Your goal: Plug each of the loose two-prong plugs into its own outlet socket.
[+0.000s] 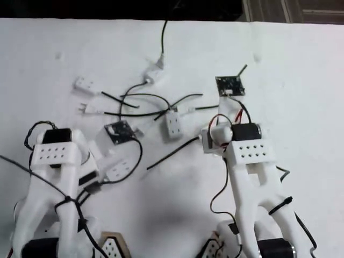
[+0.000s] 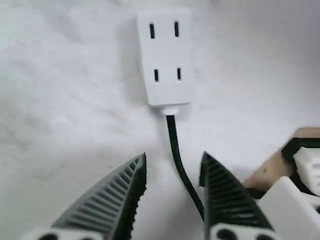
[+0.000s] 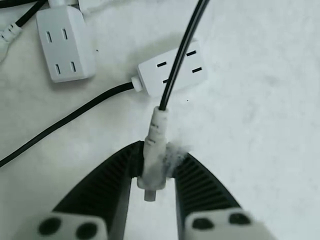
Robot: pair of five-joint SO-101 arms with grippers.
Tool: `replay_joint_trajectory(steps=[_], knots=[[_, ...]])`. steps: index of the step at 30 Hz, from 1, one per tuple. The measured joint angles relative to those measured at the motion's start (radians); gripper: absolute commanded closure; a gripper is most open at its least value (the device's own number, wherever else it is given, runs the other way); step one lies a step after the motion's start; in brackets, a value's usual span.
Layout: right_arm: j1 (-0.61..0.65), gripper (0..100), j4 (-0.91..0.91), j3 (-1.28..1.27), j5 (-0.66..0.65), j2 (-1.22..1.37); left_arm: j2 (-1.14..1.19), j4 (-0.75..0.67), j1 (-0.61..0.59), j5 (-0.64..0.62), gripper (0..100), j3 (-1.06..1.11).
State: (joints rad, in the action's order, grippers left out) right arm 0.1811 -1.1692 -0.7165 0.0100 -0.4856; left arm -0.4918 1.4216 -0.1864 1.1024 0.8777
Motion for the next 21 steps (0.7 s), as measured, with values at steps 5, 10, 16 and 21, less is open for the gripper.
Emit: replay_joint_trajectory(steps=[5,10,16,21], knots=[[0.017,98.1,0.000,-0.006,-0.037,0.000,-0.066,-0.008,-0.002,-0.055,70,-0.012],[0.015,98.1,0.000,-0.006,-0.043,0.000,-0.080,-0.104,0.080,-0.092,70,0.023],[0.017,98.1,0.000,-0.006,-0.043,0.000,-0.006,-0.341,0.193,-0.236,70,0.107],[0.017,98.1,0.000,-0.006,-0.043,0.000,0.130,-0.396,0.221,-0.275,77,0.098]])
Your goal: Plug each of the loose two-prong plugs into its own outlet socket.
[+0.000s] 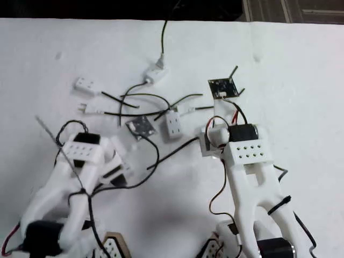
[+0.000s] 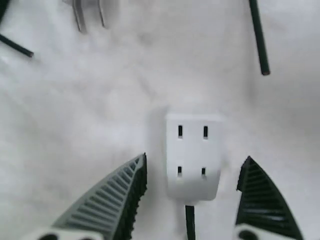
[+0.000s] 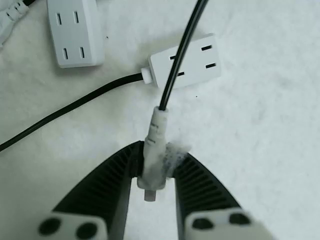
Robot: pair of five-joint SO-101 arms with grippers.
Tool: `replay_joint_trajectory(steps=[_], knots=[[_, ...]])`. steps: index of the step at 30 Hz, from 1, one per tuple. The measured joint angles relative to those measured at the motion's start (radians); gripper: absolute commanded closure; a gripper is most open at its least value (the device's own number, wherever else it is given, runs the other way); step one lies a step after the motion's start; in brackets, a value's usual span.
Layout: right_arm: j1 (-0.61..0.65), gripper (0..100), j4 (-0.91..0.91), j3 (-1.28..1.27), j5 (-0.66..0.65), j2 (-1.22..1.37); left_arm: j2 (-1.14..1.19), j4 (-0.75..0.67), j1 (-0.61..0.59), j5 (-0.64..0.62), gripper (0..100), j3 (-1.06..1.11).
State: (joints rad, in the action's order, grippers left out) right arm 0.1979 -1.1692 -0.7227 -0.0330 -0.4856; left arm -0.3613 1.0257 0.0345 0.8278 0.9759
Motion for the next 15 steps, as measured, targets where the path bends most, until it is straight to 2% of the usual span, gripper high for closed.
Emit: replay_joint_trajectory(steps=[6,11,15], knots=[[0.000,98.1,0.000,0.000,-0.002,0.000,0.110,-0.003,0.005,-0.061,76,-0.077],[0.000,98.1,0.000,0.000,-0.003,0.000,0.112,-0.003,0.005,-0.170,71,-0.110],[0.000,98.1,0.000,0.000,-0.003,0.000,0.114,-0.003,0.005,-0.203,69,-0.121]])
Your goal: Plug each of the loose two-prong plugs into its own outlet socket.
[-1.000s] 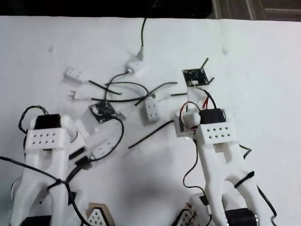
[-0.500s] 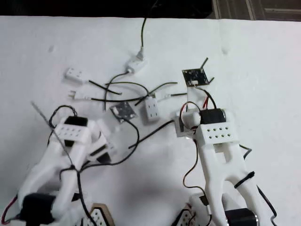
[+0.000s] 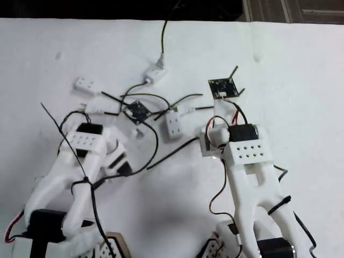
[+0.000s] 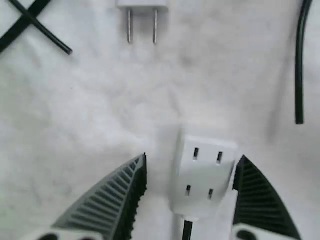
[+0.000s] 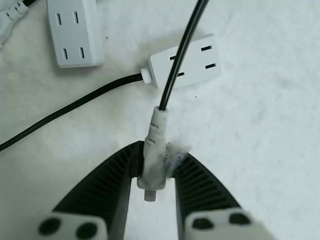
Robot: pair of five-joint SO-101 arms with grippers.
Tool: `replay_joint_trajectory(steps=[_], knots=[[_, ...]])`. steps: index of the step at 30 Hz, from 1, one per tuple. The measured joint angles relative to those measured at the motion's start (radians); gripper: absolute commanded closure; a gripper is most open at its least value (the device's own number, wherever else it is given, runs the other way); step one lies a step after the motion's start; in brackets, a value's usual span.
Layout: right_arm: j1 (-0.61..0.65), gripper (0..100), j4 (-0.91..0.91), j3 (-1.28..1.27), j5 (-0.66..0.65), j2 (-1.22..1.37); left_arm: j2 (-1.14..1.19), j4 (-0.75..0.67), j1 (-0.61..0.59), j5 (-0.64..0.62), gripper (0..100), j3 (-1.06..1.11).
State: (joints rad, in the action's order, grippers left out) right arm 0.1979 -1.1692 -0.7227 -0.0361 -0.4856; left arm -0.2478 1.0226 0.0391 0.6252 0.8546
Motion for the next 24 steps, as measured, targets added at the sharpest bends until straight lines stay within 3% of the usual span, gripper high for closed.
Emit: replay_joint_trajectory(steps=[5,11,24], knots=[[0.003,98.1,-0.029,0.000,0.000,0.000,-0.044,0.089,-0.002,-0.005,69,-0.017],[0.083,98.1,-0.117,0.002,-0.006,-0.046,-0.301,0.193,-0.005,-0.032,69,-0.018],[0.453,98.1,-0.227,0.002,-0.006,-0.377,-0.818,0.104,-0.046,-0.282,69,0.233]])
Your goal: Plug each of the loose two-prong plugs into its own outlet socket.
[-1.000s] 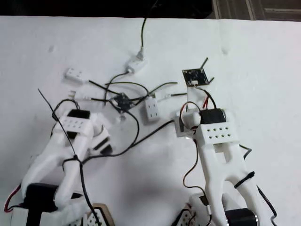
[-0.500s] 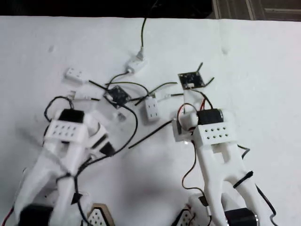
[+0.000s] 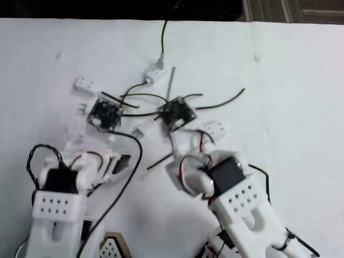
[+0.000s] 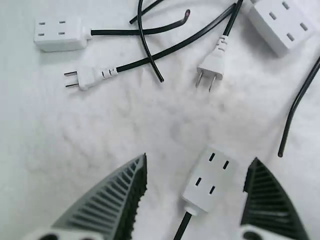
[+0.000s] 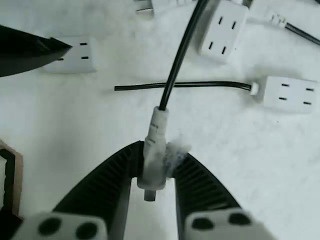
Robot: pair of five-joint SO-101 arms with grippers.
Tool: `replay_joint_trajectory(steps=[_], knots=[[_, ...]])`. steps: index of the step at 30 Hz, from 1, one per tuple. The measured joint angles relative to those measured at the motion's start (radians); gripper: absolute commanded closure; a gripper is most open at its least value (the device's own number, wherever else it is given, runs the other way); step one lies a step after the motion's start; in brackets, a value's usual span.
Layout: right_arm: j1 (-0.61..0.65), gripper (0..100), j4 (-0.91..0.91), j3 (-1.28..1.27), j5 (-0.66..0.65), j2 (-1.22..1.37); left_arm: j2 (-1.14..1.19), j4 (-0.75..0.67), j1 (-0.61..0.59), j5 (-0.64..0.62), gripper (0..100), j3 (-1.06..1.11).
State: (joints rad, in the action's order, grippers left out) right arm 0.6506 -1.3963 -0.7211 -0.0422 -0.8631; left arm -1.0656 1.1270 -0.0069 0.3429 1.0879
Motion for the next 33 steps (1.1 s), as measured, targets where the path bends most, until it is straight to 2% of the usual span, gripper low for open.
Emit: replay_joint_trajectory(steps=[8,18,25,33], knots=[[0.153,98.1,0.000,0.000,0.000,-0.038,-0.196,-0.012,0.000,-0.170,69,0.100],[0.288,98.1,0.043,-0.026,0.000,-0.038,-0.483,-0.018,0.002,-0.204,69,0.278],[0.301,98.1,0.221,-0.155,0.000,-0.038,-0.733,0.121,0.002,-0.204,69,0.279],[0.298,98.1,0.265,-0.164,0.000,-0.038,-0.756,0.153,0.081,-0.204,69,0.279]])
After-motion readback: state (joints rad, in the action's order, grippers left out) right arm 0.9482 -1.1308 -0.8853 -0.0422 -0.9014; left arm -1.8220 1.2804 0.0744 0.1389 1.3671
